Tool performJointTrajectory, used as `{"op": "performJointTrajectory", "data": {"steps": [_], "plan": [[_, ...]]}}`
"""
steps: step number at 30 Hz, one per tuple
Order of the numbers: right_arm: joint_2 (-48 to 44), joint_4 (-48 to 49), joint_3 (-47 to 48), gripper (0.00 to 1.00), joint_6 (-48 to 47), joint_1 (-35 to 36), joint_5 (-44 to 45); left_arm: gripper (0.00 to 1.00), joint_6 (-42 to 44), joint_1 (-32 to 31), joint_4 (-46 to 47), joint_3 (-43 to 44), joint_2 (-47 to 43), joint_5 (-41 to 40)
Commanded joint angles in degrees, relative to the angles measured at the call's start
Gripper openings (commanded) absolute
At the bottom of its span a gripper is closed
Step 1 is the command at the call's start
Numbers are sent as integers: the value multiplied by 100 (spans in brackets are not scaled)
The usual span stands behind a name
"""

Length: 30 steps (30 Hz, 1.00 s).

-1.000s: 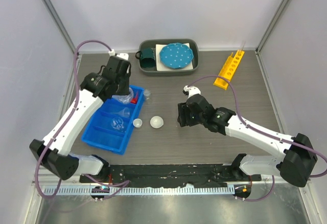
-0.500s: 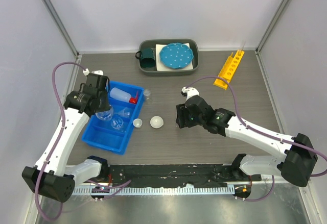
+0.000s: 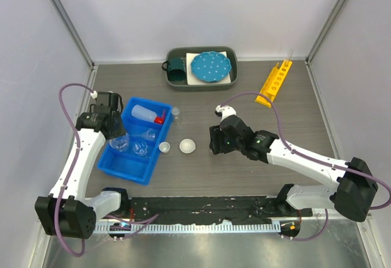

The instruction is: Organize the chemistry lab equipment

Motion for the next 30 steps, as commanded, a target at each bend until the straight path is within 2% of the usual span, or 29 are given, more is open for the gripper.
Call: {"op": "performJointTrajectory", "data": {"steps": [1, 7, 15, 22, 30], "plan": [[55, 309, 22, 59, -49, 28, -27, 0, 94, 197, 391, -32, 116, 90], [82, 406, -65, 59, -23, 37, -62, 0, -11, 391, 487, -120, 257, 82], [143, 485, -75, 59, -40, 37, -114, 0, 15, 444, 1146, -849, 283, 204], [152, 520, -118, 59, -49, 37, -97, 0, 138, 444, 1506, -990, 292, 450], [205, 591, -145, 59, -67, 37, -123, 0, 103, 453, 1525, -982, 458, 152]]}}
